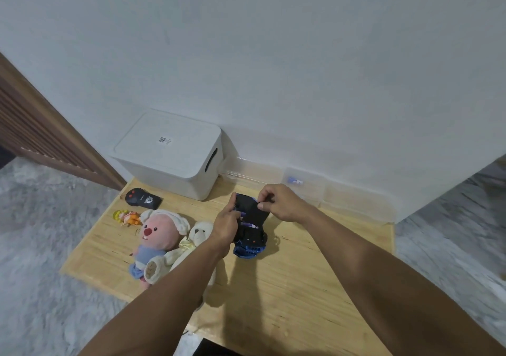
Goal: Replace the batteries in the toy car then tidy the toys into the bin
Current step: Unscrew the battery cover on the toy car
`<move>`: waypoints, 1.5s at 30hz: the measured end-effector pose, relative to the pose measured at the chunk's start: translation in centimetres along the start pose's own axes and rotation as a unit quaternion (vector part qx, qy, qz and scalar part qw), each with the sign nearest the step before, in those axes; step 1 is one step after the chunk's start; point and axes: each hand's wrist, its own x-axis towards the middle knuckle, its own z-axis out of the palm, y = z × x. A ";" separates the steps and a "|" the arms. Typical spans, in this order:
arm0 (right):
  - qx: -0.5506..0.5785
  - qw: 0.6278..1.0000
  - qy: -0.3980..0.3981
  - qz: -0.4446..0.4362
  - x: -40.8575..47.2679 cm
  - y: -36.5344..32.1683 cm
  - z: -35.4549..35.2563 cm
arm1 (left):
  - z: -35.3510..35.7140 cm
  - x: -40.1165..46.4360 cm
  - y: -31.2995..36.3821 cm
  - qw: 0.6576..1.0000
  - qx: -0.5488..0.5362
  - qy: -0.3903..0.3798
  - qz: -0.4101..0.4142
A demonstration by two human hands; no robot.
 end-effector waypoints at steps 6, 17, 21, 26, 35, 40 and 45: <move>0.009 0.987 0.026 0.156 -0.9 2.8 -1.2 | -0.3 0.0 0.2 0.999 -0.044 0.012 -0.010; -0.040 0.939 0.078 0.333 -3.0 7.9 0.7 | 0.8 -0.9 0.5 0.991 -0.125 -0.004 -0.035; -0.078 0.937 0.098 0.327 -3.1 8.0 0.7 | 1.0 -0.9 0.6 0.989 -0.142 -0.008 -0.042; -0.088 0.939 0.104 0.315 -2.9 7.8 0.8 | 1.2 -1.0 0.8 0.992 -0.118 -0.019 -0.038; 0.014 0.952 0.188 0.242 -2.7 9.1 1.3 | 1.1 -0.9 0.3 0.995 -0.086 -0.035 -0.032; -0.027 0.951 0.216 0.221 -2.7 9.4 1.8 | 1.2 -0.9 -0.1 0.996 -0.080 -0.032 -0.037; -0.099 0.947 0.199 0.233 -3.2 9.7 1.6 | 1.4 -1.2 0.0 0.995 -0.083 -0.034 -0.036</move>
